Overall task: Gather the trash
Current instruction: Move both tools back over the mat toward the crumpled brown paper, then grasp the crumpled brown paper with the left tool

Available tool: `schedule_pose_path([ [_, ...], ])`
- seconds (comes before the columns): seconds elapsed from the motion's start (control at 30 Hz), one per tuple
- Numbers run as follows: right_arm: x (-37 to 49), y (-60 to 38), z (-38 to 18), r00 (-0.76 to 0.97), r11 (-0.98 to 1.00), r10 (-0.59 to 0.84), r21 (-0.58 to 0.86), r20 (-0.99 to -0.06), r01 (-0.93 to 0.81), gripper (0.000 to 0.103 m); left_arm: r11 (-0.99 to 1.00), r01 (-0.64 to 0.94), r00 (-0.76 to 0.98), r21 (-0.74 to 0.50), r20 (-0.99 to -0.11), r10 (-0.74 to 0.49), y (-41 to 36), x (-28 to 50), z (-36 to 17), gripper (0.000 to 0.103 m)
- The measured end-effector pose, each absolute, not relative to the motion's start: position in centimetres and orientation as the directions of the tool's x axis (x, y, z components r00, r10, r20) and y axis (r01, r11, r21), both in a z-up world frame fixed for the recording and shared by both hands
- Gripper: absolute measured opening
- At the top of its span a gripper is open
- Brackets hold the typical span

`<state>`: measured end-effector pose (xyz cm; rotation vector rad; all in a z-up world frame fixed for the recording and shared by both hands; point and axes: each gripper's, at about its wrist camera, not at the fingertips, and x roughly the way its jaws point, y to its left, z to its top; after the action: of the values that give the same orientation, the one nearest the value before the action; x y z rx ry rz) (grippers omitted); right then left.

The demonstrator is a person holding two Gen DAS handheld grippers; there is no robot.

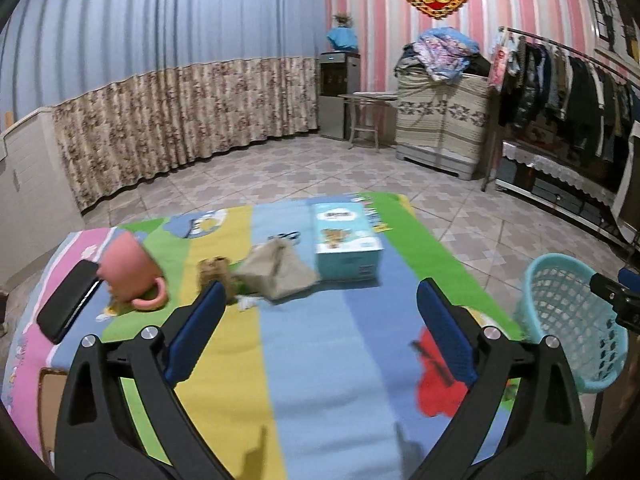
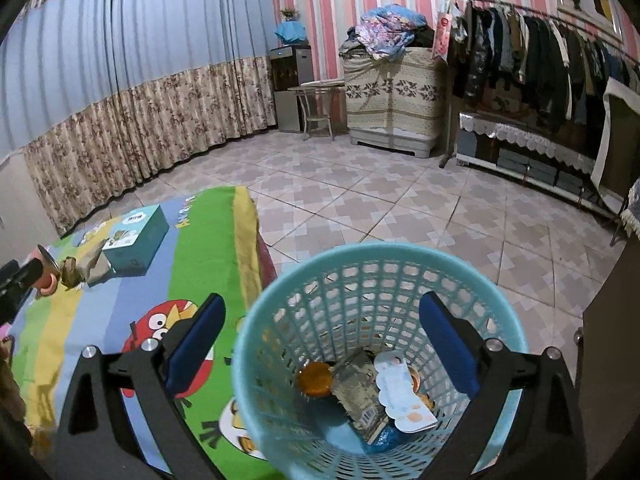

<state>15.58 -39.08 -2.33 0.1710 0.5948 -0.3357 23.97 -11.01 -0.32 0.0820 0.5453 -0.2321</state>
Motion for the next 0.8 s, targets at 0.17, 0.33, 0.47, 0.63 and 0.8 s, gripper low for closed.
schedule_pose_path([
  [0.17,17.0,-36.2,-3.4,0.763,0.949,-0.252,0.003,-0.596,0.316,0.095,0.983,0.179,0.835,0.04,-0.535,-0.131,-6.9,25.3,-1.1,0.095],
  [0.33,18.6,-34.0,-4.0,0.761,0.957,-0.216,0.021,-0.612,0.288,0.095,0.991,0.127,0.815,0.047,-0.574,-0.077,-3.2,27.5,-2.6,0.095],
  [0.47,20.4,-31.9,-4.6,0.765,0.962,-0.188,0.04,-0.616,0.269,0.095,0.995,0.102,0.789,0.023,-0.61,-0.066,-1.6,29.4,-3.5,0.095],
  [0.63,23.3,-30.0,-5.2,0.767,0.978,-0.133,0.042,-0.628,0.204,0.095,0.995,0.099,0.778,0.031,-0.626,-0.058,-1.9,32.3,-4.4,0.093],
  [0.8,25.1,-29.7,-6.1,0.753,0.981,-0.112,0.046,-0.648,0.186,0.095,0.993,0.119,0.731,0.006,-0.677,-0.084,-2.5,35.8,-6.3,0.073],
])
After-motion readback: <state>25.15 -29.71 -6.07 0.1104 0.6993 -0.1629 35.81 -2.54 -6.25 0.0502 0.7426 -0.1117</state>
